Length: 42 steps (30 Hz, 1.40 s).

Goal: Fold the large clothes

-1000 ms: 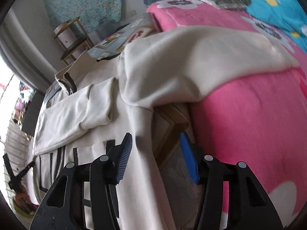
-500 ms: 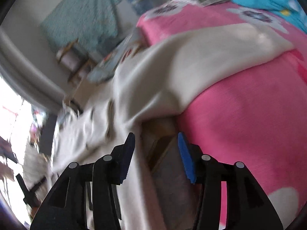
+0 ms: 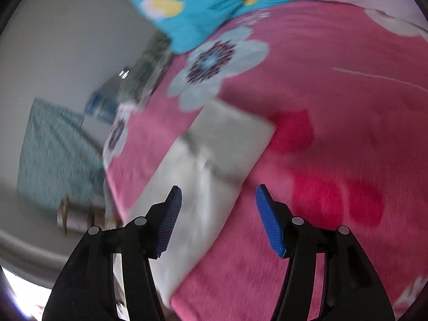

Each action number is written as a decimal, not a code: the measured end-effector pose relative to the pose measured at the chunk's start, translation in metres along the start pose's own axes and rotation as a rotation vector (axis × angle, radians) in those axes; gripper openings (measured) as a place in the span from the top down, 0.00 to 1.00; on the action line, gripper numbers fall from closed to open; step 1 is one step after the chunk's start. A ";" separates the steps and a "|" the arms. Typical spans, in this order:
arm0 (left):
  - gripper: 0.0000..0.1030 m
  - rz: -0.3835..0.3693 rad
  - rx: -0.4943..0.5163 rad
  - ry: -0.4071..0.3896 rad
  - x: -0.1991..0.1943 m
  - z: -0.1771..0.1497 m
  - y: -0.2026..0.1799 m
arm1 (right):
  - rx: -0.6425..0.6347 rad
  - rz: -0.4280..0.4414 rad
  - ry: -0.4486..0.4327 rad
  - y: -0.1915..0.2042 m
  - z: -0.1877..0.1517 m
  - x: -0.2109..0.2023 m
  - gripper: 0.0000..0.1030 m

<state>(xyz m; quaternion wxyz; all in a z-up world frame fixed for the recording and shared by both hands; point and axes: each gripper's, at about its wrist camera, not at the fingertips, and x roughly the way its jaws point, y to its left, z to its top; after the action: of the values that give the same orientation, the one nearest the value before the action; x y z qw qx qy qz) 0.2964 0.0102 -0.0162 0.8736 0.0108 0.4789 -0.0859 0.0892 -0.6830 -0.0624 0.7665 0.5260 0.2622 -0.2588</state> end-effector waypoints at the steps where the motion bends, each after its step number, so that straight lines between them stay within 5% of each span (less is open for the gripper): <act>1: 0.37 0.000 0.005 -0.001 0.001 0.003 -0.004 | 0.013 -0.010 -0.006 0.000 0.005 0.005 0.45; 7: 0.36 -0.009 0.027 -0.015 0.014 0.027 -0.027 | 0.061 -0.048 -0.029 -0.008 0.025 0.028 0.54; 13: 0.36 -0.005 0.093 0.025 0.044 0.037 -0.058 | 0.009 -0.120 -0.091 0.001 0.029 0.040 0.85; 18: 0.36 0.025 0.134 0.075 0.064 0.031 -0.070 | -0.147 -0.135 -0.156 0.035 0.024 0.022 0.87; 24: 0.35 0.018 0.125 0.072 0.064 0.032 -0.068 | -0.391 -0.024 -0.232 0.118 0.002 -0.030 0.87; 35: 0.35 -0.141 0.053 0.021 0.023 0.022 -0.052 | -0.851 0.390 -0.168 0.283 -0.144 -0.126 0.88; 42: 0.35 -0.271 -0.050 -0.012 -0.012 0.004 -0.015 | -1.071 0.531 0.043 0.327 -0.272 -0.112 0.88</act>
<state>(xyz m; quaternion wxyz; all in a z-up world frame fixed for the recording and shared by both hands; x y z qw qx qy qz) 0.2911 -0.0036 -0.0026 0.8567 -0.0765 0.4729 -0.1913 0.1923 -0.3110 0.1478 0.9581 0.1189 0.2312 0.1205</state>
